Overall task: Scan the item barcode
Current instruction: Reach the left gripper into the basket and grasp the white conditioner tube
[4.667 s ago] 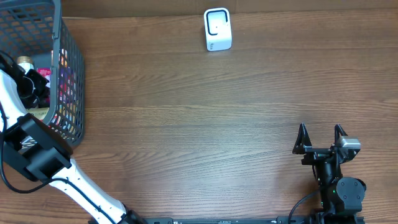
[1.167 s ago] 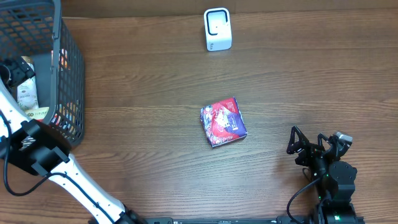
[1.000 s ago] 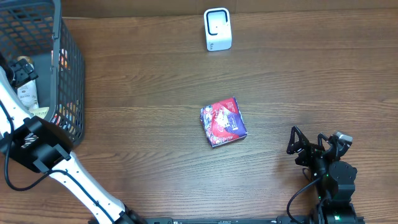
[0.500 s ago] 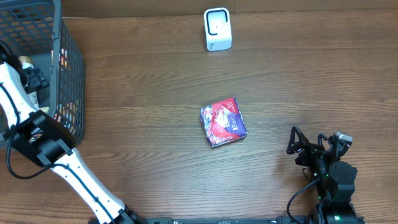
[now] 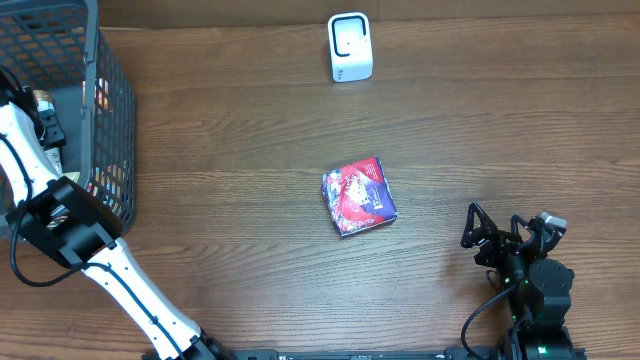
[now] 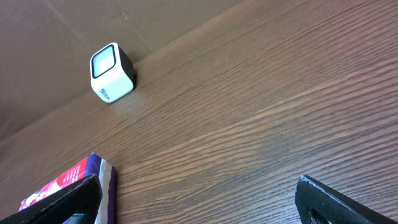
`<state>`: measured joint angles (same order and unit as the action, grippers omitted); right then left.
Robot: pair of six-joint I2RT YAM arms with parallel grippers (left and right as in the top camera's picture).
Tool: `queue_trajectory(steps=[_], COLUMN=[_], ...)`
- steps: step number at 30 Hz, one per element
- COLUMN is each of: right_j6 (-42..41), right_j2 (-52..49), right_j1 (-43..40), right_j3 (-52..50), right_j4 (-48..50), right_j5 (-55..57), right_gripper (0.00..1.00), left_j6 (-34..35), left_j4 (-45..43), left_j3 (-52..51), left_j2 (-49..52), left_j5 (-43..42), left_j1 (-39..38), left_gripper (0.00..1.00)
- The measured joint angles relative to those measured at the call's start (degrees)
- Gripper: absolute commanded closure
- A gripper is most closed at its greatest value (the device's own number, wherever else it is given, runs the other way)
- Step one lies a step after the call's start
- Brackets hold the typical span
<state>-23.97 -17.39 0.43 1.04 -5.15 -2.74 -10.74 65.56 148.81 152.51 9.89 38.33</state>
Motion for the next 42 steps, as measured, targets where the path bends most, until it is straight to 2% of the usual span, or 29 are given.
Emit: queue_trajectory(steps=[1,3,6,10,12,13,15,16,19,22,23,24,26,28,30,42], right_j6=[0.0,0.0,0.0,0.0,0.0,0.0,0.0,0.0,0.0,0.0,0.0,0.0,0.0,0.0,0.0,0.0], right_j2=[0.0,0.0,0.0,0.0,0.0,0.0,0.0,0.0,0.0,0.0,0.0,0.0,0.0,0.0,0.0,0.0], right_j1=[0.0,0.0,0.0,0.0,0.0,0.0,0.0,0.0,0.0,0.0,0.0,0.0,0.0,0.0,0.0,0.0], right_j3=[0.0,0.0,0.0,0.0,0.0,0.0,0.0,0.0,0.0,0.0,0.0,0.0,0.0,0.0,0.0,0.0], right_j4=[0.0,0.0,0.0,0.0,0.0,0.0,0.0,0.0,0.0,0.0,0.0,0.0,0.0,0.0,0.0,0.0], right_j5=[0.0,0.0,0.0,0.0,0.0,0.0,0.0,0.0,0.0,0.0,0.0,0.0,0.0,0.0,0.0,0.0], right_gripper=[0.0,0.0,0.0,0.0,0.0,0.0,0.0,0.0,0.0,0.0,0.0,0.0,0.0,0.0,0.0,0.0], left_j6=[0.0,0.0,-0.2,-0.2,-0.3,-0.5,-0.5,-0.4,-0.5,-0.5,-0.6,-0.6,-0.9,-1.2,-1.6,-1.7], left_j4=[0.1,0.4,1.2,1.2,1.2,1.0,0.5,0.4,-0.4,-2.4,-3.0,-3.5,-4.5,-5.1,-5.2,-3.0], left_j3=[0.0,0.1,0.1,0.1,0.1,0.1,0.1,0.0,-0.5,-2.6,-3.4,-3.9,-4.5,-5.0,-5.0,-2.6], left_j2=[0.0,0.1,0.2,0.2,0.2,0.3,0.2,0.2,0.2,0.0,-0.1,-0.3,-0.4,-0.5,-0.6,-0.3], left_j5=[0.0,0.0,0.0,0.0,0.1,0.2,0.5,0.5,0.4,0.5,0.6,0.6,0.4,0.4,0.5,2.5], left_j1=[0.0,0.0,0.0,0.0,0.0,0.0,0.0,0.1,0.3,0.5,0.6,0.7,0.9,0.9,0.9,0.3], left_gripper=[0.49,0.37,0.35,0.43,0.57,0.6,0.61,0.6,0.41,0.37,0.38,0.45,0.67,0.84,0.96,0.96])
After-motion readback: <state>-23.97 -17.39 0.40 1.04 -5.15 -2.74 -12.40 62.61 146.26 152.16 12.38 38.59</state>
